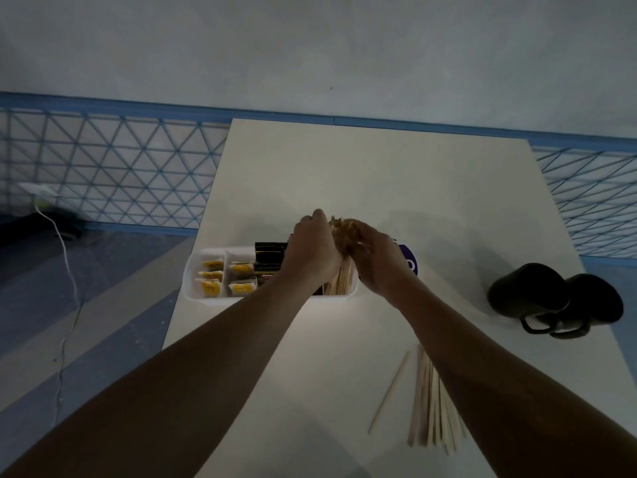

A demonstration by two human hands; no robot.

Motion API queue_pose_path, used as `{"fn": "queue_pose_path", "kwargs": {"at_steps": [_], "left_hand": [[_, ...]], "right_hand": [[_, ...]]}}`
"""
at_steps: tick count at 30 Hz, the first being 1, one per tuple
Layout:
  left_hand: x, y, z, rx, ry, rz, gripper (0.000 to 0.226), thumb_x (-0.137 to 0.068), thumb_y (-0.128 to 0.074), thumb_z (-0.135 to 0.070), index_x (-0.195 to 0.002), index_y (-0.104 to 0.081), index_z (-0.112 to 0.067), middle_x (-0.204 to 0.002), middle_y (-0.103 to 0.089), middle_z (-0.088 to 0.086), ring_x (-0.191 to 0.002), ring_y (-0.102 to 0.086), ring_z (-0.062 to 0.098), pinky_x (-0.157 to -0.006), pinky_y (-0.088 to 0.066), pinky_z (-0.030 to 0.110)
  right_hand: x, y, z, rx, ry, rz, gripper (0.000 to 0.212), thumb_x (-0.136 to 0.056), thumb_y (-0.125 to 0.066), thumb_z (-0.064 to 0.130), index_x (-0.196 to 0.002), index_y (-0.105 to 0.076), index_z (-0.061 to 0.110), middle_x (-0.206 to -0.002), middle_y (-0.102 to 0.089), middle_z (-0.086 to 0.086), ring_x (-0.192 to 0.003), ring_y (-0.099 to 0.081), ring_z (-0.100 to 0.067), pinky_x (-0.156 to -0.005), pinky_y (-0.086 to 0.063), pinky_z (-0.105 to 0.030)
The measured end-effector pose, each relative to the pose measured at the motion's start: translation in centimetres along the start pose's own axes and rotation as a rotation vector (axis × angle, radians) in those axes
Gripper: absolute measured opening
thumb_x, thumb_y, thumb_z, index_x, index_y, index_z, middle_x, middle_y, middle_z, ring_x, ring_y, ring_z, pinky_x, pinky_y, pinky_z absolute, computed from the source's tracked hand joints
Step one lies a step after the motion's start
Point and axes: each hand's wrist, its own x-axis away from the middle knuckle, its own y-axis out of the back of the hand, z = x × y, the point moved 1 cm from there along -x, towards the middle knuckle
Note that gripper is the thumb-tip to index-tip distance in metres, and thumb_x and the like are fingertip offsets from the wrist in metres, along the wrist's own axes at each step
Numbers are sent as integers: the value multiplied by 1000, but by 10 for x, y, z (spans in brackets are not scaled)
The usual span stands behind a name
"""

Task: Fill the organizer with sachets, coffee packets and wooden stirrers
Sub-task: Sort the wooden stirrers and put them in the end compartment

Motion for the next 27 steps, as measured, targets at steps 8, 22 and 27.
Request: {"fn": "queue_pose_path", "kwargs": {"at_steps": [8,22,27], "left_hand": [[-11,0,6,17,-75,-29,8,-81,-65,-19,-83,-61,-12,-78,-62,4,-75,-59,23,-59,-42,31],[-6,5,9,171,-114,-81,26,-93,-59,-21,-118,-69,-25,-109,-71,1,-97,-65,16,-82,-46,20],[-8,9,11,187,-69,-119,19,-89,-62,-20,-101,-75,-26,-103,-73,-5,-96,-66,14,-88,-51,26]], "right_hand": [[0,-4,-8,160,36,0,24,-102,-47,11,-118,-60,21,-105,-69,-3,-95,-65,-21,-75,-44,-26],[8,-7,2,324,83,88,41,-98,-44,8,-135,-48,24,-124,-64,-8,-111,-62,-31,-92,-53,-50],[10,-2,-1,333,25,97,34,-100,-45,12,-134,-51,16,-123,-64,-12,-113,-62,-32,-95,-52,-47]]}}
